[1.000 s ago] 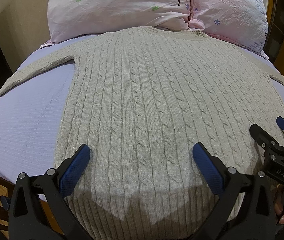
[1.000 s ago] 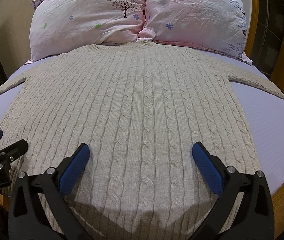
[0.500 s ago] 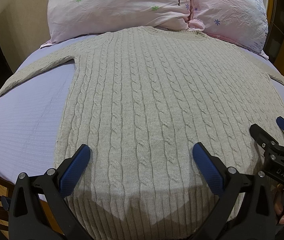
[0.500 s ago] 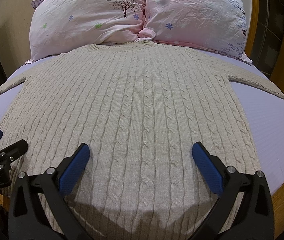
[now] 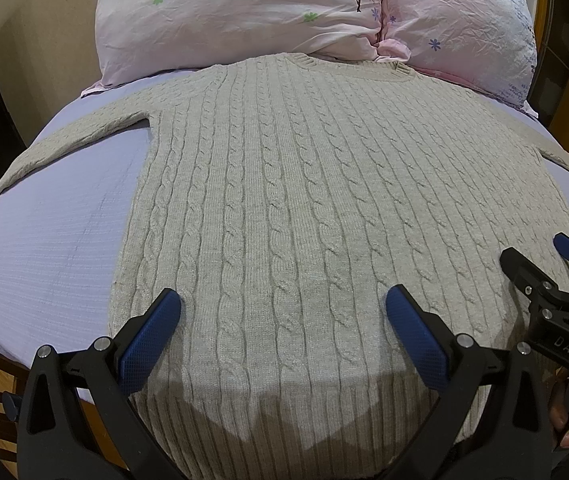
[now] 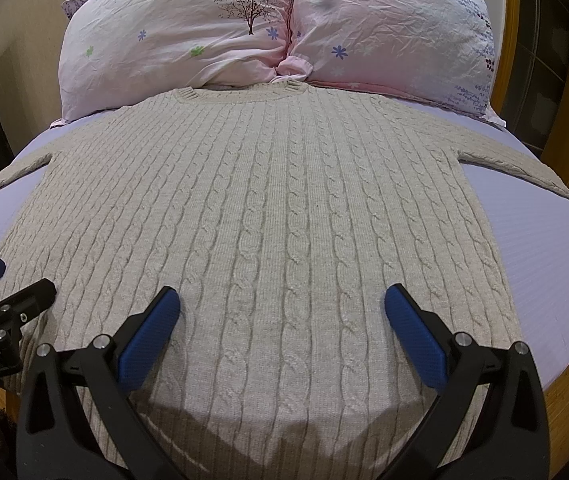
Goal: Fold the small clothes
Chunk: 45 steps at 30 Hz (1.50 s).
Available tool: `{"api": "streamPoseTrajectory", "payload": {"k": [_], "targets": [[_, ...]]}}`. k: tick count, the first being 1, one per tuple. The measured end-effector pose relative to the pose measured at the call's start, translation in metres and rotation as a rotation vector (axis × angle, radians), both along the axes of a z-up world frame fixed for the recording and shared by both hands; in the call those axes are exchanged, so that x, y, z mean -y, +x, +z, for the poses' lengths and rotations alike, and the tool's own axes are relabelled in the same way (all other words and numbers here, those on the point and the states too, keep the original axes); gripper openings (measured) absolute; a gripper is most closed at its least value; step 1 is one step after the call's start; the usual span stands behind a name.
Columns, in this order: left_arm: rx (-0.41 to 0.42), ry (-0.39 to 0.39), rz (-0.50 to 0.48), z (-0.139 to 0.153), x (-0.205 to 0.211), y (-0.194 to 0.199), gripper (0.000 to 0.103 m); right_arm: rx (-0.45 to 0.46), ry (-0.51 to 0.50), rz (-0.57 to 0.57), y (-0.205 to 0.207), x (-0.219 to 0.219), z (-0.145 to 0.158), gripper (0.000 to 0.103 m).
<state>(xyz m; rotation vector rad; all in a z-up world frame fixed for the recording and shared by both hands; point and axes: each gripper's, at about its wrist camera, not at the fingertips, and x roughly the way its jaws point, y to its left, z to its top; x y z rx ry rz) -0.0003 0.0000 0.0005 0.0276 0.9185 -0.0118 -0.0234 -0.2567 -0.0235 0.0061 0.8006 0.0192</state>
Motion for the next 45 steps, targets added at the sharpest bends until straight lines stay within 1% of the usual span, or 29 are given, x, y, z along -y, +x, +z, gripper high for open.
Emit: {"api": "streamPoseTrajectory", "payload": {"k": [3,6,7,9,11,13,14,15,16,18,20,21,22,23,25,27,29,30,31,32,34,35,37,38,40,41,43,44,45], "targets": [[0.009,0.001,-0.002,0.000,0.000,0.000,0.102,0.031,-0.002,0.010,-0.003,0.000,-0.001,0.101],[0.037,0.004,-0.013,0.000,-0.002,-0.006,0.102,0.136,0.014,0.069,-0.018,0.011,-0.002,0.101],[0.055,0.004,-0.023,0.001,-0.002,-0.009,0.102,0.151,0.045,0.122,-0.022,0.019,0.001,0.101],[0.074,0.000,-0.049,0.002,-0.004,-0.008,0.102,0.143,0.132,0.135,-0.020,0.040,0.014,0.101],[0.066,-0.012,-0.063,0.002,-0.005,-0.009,0.102,0.190,0.213,0.050,-0.017,0.080,0.042,0.101],[0.095,-0.034,-0.064,0.011,-0.018,-0.005,0.102,0.224,0.254,-0.108,-0.009,0.132,0.063,0.101],[0.126,-0.039,-0.054,0.017,-0.026,-0.002,0.102,0.192,0.270,-0.252,0.004,0.172,0.071,0.101],[0.146,-0.040,-0.046,0.022,-0.031,0.000,0.102,0.159,0.280,-0.323,0.012,0.193,0.073,0.101],[0.184,-0.044,-0.027,0.031,-0.043,0.006,0.102,0.072,0.308,-0.455,0.031,0.235,0.071,0.101],[0.235,-0.062,-0.003,0.042,-0.059,0.015,0.102,0.002,0.404,-0.561,0.054,0.287,0.061,0.101],[0.281,-0.116,0.018,0.051,-0.084,0.027,0.102,-0.036,0.528,-0.667,0.073,0.342,0.047,0.093],[0.293,-0.145,0.022,0.054,-0.094,0.031,0.102,-0.057,0.562,-0.728,0.081,0.366,0.039,0.079],[0.303,-0.183,0.027,0.057,-0.107,0.039,0.102,-0.073,0.581,-0.786,0.087,0.385,0.034,0.072],[0.309,-0.201,0.034,0.058,-0.116,0.044,0.102,-0.063,0.612,-0.839,0.094,0.407,0.027,0.071],[0.317,-0.215,0.062,0.059,-0.135,0.053,0.102,-0.035,0.612,-0.899,0.100,0.425,0.025,0.065],[0.315,-0.200,0.106,0.058,-0.150,0.060,0.102,-0.001,0.629,-0.946,0.107,0.445,0.023,0.063],[0.300,-0.213,0.164,0.053,-0.169,0.067,0.102,0.039,0.641,-0.985,0.110,0.460,0.020,0.055],[0.299,-0.232,0.189,0.051,-0.178,0.068,0.102,0.055,0.642,-1.006,0.111,0.469,0.018,0.040],[0.301,-0.256,0.231,0.049,-0.191,0.069,0.102,0.058,0.639,-1.029,0.112,0.476,0.014,0.010],[0.304,-0.273,0.260,0.047,-0.201,0.069,0.102,0.048,0.658,-1.037,0.117,0.487,0.008,0.008],[0.312,-0.316,0.313,0.045,-0.222,0.070,0.102,0.074,0.727,-1.014,0.112,0.495,0.005,0.007],[0.313,-0.324,0.327,0.044,-0.229,0.068,0.102,0.105,0.691,-0.995,0.112,0.489,0.015,0.007],[0.314,-0.349,0.379,0.044,-0.246,0.069,0.102,0.182,0.555,-0.893,0.122,0.459,0.046,0.006],[0.320,-0.366,0.397,0.045,-0.255,0.068,0.102,0.224,0.463,-0.796,0.131,0.430,0.070,0.006],[0.337,-0.411,0.440,0.046,-0.270,0.067,0.102,0.272,0.384,-0.630,0.143,0.380,0.102,0.006],[0.350,-0.429,0.459,0.047,-0.277,0.066,0.102,0.298,0.334,-0.508,0.151,0.338,0.122,0.006],[0.357,-0.452,0.496,0.048,-0.286,0.065,0.102,0.321,0.273,-0.317,0.163,0.271,0.146,0.006],[0.359,-0.466,0.506,0.048,-0.289,0.065,0.102,0.323,0.241,-0.184,0.169,0.223,0.154,0.006],[0.357,-0.478,0.514,0.048,-0.293,0.067,0.102,0.317,0.221,-0.086,0.174,0.187,0.157,0.006]]}}
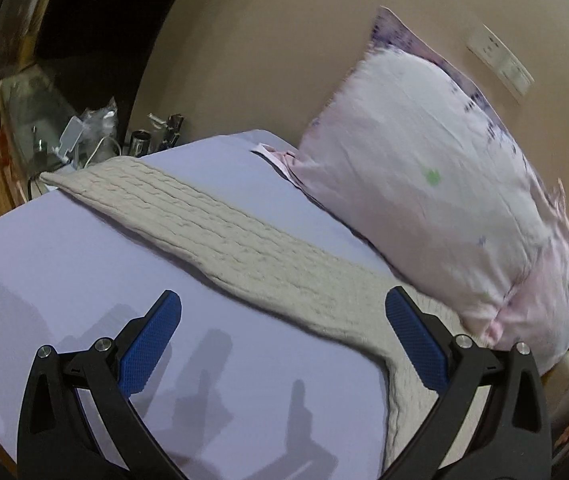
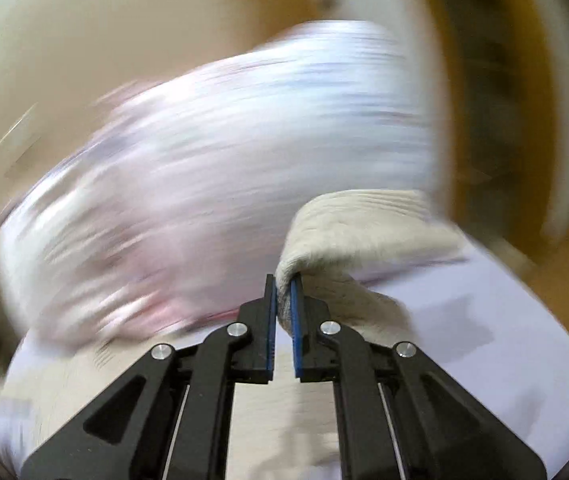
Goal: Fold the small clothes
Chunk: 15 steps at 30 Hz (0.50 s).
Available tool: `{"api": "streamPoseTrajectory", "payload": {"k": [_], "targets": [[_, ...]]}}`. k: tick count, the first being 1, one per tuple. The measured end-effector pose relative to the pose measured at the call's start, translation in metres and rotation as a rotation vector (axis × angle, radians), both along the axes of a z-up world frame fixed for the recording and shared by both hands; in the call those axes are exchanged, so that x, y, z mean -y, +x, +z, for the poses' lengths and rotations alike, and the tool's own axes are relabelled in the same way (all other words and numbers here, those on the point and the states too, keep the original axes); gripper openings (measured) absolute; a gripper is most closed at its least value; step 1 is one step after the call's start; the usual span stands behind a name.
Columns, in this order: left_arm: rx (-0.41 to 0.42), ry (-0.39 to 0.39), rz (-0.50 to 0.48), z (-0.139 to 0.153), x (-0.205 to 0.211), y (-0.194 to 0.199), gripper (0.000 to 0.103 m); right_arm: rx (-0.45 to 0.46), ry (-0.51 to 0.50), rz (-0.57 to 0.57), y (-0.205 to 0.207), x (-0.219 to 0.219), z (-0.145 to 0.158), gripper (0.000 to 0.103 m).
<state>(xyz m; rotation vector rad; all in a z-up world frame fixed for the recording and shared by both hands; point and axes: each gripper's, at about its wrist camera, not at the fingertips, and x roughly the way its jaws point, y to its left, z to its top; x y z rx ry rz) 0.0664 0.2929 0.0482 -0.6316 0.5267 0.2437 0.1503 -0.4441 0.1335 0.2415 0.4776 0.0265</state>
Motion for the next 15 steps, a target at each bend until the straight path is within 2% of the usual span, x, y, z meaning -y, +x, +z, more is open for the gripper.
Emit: {"api": "streamPoseTrajectory", "payload": {"k": [1,3,4,5,6,7,8,10,12,14,15], "targets": [[-0.005,-0.014,0.009,-0.001,-0.004,0.002,0.102,-0.005,-0.033,0.095,0.005,-0.038,-0.001,0.006],[-0.015,-0.043,0.022,-0.004,-0.011,0.006,0.102,-0.083,-0.096,0.305,0.014,-0.119,-0.020,0.010],[-0.024,-0.071,0.036,-0.007,-0.017,0.009,0.102,-0.158,-0.104,0.399,0.017,-0.155,-0.036,0.017],[-0.032,-0.099,0.051,-0.010,-0.022,0.012,0.102,-0.284,-0.087,0.526,0.020,-0.193,-0.061,0.024],[-0.037,-0.128,0.062,-0.013,-0.028,0.014,0.102,-0.347,-0.079,0.578,0.019,-0.209,-0.072,0.036],[-0.047,-0.166,0.079,-0.019,-0.035,0.015,0.098,-0.398,-0.070,0.617,0.011,-0.221,-0.082,0.043],[-0.056,-0.200,0.094,-0.023,-0.042,0.017,0.093,-0.408,-0.059,0.635,-0.001,-0.227,-0.087,0.046],[-0.066,-0.263,0.119,-0.033,-0.054,0.021,0.087,-0.369,-0.045,0.619,-0.007,-0.216,-0.085,0.061],[-0.072,-0.308,0.143,-0.042,-0.066,0.025,0.080,-0.323,-0.007,0.551,-0.004,-0.186,-0.074,0.069],[-0.047,-0.351,0.173,-0.047,-0.079,0.026,0.072,-0.296,0.045,0.479,-0.020,-0.148,-0.056,0.071],[-0.042,-0.366,0.186,-0.049,-0.084,0.027,0.070,-0.293,0.059,0.447,-0.016,-0.140,-0.057,0.072]]}}
